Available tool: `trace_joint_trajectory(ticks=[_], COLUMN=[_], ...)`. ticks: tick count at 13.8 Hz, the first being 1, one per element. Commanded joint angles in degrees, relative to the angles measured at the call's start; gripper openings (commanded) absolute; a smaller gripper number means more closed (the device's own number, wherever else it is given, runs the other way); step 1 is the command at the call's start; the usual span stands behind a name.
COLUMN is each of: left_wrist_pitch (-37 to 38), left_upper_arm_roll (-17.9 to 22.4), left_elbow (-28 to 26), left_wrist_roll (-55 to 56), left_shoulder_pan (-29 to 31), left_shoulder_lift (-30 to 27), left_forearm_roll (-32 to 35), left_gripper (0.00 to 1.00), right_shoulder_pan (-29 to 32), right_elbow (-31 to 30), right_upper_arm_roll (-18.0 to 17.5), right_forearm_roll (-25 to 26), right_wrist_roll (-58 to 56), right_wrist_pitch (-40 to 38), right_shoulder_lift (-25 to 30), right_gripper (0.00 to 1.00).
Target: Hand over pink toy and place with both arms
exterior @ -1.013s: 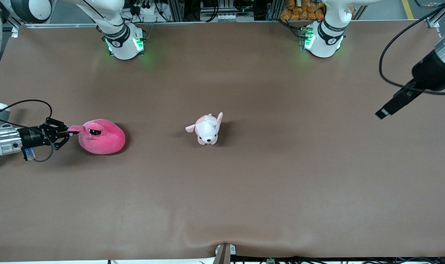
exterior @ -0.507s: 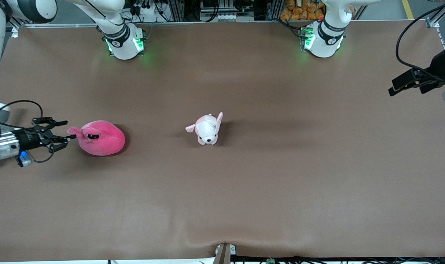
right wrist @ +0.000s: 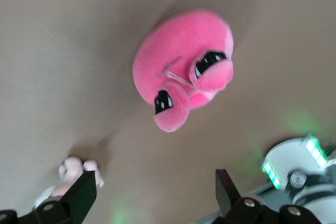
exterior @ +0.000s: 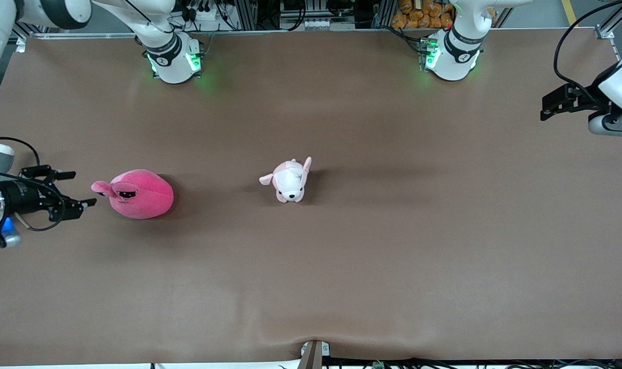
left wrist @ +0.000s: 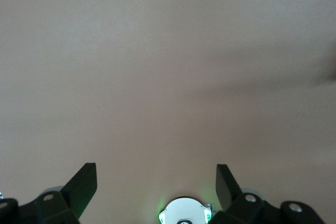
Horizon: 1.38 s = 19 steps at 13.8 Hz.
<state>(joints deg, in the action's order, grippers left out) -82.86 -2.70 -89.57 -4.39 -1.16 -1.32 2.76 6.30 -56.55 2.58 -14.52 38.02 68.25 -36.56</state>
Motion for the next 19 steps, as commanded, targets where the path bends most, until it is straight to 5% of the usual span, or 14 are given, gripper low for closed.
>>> trace_joint_trajectory(ticks=[1,4,9,10,19], left_wrist_pitch=[1.64,0.68,-0.2,-0.46,-0.55], left_upper_arm_roll=[-0.46,-0.72,-1.78,-1.78,-1.69], left_elbow=[-0.34,0.01,-0.08,-0.08,-0.17], left_wrist_roll=[-0.01,0.0,2.71,2.81,2.81], left_shoulder_pan=[0.1,-0.25,0.37,0.37,0.46], left_shoulder_lift=[-0.97,-0.88,-0.88,-0.88,-0.88], left_forearm_roll=[2.33,2.33,1.81,1.72,1.54], left_gripper=[1.0,1.0,1.0,1.0,1.0], right_shoulder_pan=[-5.49,-6.21,-1.82,-2.08,-8.22], right_elbow=[2.59,2.59,2.06,1.19,-29.39], right_upper_arm_roll=[0.58,0.23,1.99,1.82,1.29], right_forearm_roll=[6.94,7.49,8.63,8.98,11.69], right_wrist_roll=[-3.73,-6.01,-45.33,-45.31,-37.67], right_wrist_pitch=[0.04,-0.4,-4.95,-5.32,11.54], right_shoulder_lift=[3.85,7.89,17.63,20.18,37.6], right_gripper=[1.0,1.0,1.0,1.0,1.0])
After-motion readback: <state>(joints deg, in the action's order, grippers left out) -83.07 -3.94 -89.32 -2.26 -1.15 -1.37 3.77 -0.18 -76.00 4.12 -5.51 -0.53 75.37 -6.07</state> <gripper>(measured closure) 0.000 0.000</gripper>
